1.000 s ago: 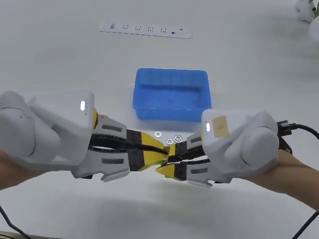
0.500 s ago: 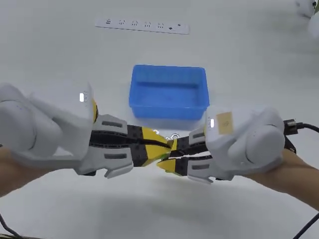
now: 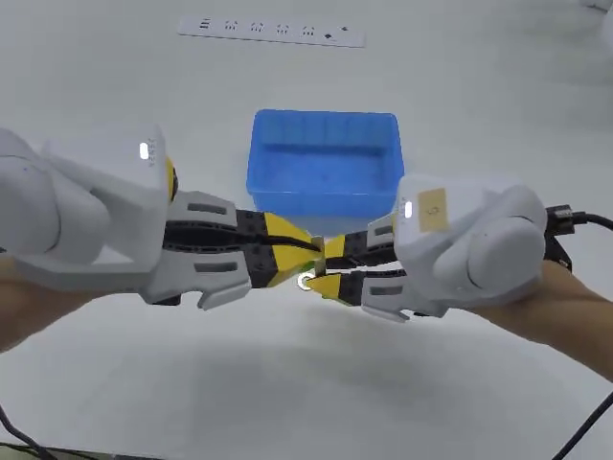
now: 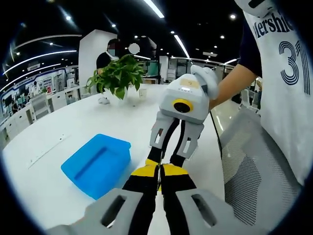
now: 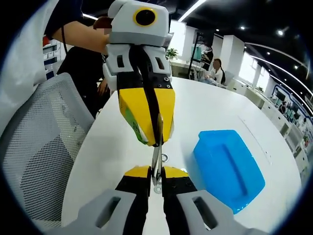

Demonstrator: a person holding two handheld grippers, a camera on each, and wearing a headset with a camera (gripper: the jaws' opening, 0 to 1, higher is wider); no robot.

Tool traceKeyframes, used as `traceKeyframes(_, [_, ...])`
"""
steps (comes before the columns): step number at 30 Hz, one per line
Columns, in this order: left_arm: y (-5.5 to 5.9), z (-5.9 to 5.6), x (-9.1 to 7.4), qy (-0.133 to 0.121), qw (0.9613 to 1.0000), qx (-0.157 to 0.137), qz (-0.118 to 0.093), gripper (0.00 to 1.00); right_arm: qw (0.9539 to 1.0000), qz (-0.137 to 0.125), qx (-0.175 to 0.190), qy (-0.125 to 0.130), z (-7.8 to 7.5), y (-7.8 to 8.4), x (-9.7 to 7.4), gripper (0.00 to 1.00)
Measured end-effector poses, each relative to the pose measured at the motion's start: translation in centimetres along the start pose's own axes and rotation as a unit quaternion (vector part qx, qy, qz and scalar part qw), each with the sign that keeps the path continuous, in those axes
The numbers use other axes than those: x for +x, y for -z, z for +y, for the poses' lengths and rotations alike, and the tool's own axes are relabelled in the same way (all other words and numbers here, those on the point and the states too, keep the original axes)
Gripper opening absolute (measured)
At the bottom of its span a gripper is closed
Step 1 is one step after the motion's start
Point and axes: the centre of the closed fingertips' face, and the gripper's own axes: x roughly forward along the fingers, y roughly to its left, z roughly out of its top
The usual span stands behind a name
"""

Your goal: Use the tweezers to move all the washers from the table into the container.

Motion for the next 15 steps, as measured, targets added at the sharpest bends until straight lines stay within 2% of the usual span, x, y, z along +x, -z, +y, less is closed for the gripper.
traceKeyframes(8, [0.32,-0.01,0.19,0.005,1.0,0.008,0.003,0.05,1.0,0.003,-0.002,0.003,-0.01,0.49,0.06,0.09])
traceKeyframes(15, [0.47,-0.3,0.39,0.013,0.9998,0.012,0.008,0.05,0.9999,0.006,-0.007,-0.004,0.28,0.66,0.07,0.08])
